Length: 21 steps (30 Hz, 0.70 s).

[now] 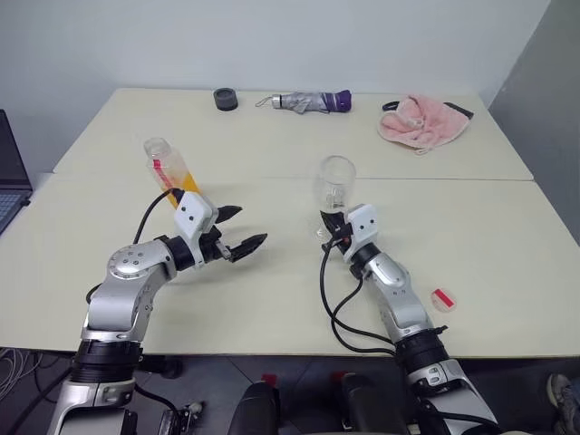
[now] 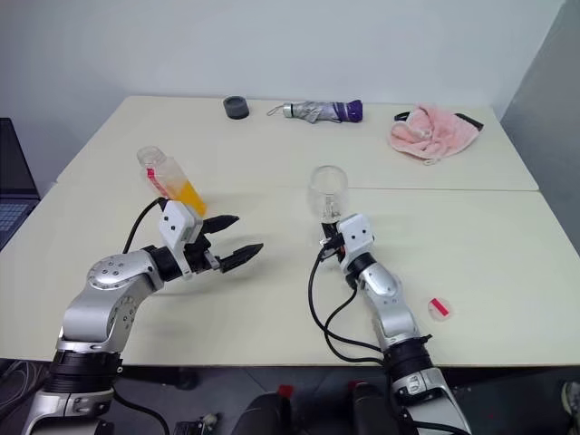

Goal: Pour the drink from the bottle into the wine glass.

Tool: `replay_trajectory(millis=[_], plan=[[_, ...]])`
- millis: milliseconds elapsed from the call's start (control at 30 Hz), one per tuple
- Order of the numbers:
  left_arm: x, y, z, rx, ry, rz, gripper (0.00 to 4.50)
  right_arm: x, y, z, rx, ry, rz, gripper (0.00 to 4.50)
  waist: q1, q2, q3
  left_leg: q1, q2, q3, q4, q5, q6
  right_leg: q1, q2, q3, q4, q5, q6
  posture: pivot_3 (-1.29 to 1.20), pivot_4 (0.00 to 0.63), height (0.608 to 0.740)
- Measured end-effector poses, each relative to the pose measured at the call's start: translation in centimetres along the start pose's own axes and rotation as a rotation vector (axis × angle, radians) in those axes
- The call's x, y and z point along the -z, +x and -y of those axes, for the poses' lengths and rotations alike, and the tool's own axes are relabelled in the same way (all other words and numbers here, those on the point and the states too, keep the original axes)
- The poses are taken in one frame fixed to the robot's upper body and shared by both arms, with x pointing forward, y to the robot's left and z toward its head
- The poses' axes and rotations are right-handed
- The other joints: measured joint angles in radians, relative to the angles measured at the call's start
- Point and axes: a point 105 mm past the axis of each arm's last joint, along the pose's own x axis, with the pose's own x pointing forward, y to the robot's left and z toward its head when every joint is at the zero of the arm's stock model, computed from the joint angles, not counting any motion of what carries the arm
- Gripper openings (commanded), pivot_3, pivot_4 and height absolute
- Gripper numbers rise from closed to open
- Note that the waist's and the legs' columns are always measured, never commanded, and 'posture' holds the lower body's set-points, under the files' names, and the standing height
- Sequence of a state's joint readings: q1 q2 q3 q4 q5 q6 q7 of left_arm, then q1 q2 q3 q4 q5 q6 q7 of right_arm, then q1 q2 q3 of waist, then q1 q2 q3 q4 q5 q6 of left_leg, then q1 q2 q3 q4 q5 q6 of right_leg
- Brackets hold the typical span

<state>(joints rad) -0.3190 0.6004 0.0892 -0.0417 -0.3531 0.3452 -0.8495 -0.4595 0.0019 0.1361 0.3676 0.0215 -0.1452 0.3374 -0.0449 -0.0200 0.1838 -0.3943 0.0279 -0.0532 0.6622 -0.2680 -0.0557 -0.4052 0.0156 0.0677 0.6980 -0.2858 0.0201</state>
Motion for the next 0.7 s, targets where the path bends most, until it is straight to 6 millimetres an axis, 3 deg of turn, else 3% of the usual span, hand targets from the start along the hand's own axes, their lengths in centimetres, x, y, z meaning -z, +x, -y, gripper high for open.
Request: replay_trajectory(millis=[400,700], plan=[[-1.3,-2.1,-0.5,0.008,-0.011,0.033,4.5,-0.5,3.6,-2.6,-0.148,0.025,-0.001,0.15,-0.014,0.001,0.001,-0.001,0.001,0.0,-0.001,0.0,0.0,-0.002,0.0,0.0,0.0,0.0,0.0,0.0,0.15,0.74],[-2.9,-3.2,-0.5,0.008,0.031,0.038,4.5,0.0,4.3,-3.1,-0.194,0.029,-0.003,0.15,-0.015,0.0,0.001,-0.001,0.001,0.0,-0.001,0.0,0.0,-0.001,0.0,0.0,0.0,0.0,0.0,0.0,0.15,0.74]])
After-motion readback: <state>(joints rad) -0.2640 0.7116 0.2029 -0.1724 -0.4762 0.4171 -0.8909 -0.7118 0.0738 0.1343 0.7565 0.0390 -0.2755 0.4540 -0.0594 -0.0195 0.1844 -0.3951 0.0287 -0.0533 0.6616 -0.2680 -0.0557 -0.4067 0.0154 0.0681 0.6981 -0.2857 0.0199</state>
